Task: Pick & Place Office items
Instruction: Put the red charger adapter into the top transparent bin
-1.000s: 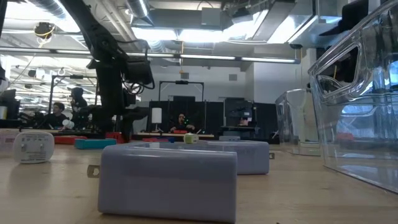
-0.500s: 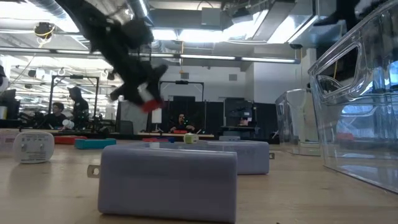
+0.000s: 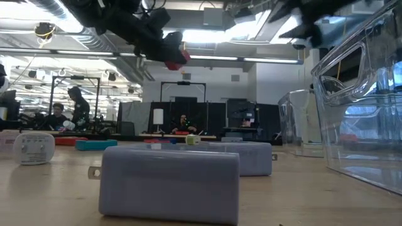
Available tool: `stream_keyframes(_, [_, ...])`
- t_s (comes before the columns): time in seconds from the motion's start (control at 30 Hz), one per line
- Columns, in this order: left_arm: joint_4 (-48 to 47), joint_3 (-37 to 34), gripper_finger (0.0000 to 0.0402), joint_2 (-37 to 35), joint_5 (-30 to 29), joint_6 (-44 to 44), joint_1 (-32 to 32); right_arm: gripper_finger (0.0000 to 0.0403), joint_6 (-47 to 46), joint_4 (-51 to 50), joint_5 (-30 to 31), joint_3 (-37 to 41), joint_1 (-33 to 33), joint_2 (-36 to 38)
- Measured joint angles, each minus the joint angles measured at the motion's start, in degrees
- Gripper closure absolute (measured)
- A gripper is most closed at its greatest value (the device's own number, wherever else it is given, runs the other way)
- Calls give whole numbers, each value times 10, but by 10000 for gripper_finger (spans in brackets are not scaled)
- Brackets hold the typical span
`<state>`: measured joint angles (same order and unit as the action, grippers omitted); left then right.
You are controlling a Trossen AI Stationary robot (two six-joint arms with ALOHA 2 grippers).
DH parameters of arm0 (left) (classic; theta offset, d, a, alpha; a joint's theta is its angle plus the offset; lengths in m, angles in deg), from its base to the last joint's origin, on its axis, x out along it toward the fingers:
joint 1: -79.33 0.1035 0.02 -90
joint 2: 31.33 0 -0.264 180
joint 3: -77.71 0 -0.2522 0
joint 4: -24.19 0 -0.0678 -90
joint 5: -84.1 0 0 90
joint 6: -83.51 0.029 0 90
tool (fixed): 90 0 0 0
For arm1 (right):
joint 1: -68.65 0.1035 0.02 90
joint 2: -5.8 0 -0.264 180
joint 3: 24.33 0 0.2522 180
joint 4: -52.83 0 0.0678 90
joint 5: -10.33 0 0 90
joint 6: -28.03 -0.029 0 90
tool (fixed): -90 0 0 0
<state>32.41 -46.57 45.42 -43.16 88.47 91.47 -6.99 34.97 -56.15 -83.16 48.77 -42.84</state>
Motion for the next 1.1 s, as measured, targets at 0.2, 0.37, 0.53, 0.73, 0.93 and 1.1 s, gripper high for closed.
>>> stream_keyframes(0.2, [1, 0, 190, 9, -42, 3, -29, 130, -49, 0, -108, -55, 4, -131])
stream_keyframes(0.37, [0, 0, 190, 31, -35, -34, -48, 106, -99, 7, -170, -91, 20, -214])
stream_keyframes(0.53, [2, 0, 190, 58, 17, -92, -55, 68, -172, 4, -204, -119, 43, -278])
stream_keyframes(0.73, [2, 0, 190, 97, 102, -174, -58, 53, -191, 6, -231, -137, 75, -345])
stream_keyframes(0.93, [8, 0, 190, 110, 120, -190, -69, 53, -212, 6, -231, -141, 95, -399])
stream_keyframes(1.1, [8, 0, 190, 110, 118, -170, -80, 53, -217, 22, -231, -141, 103, -425])
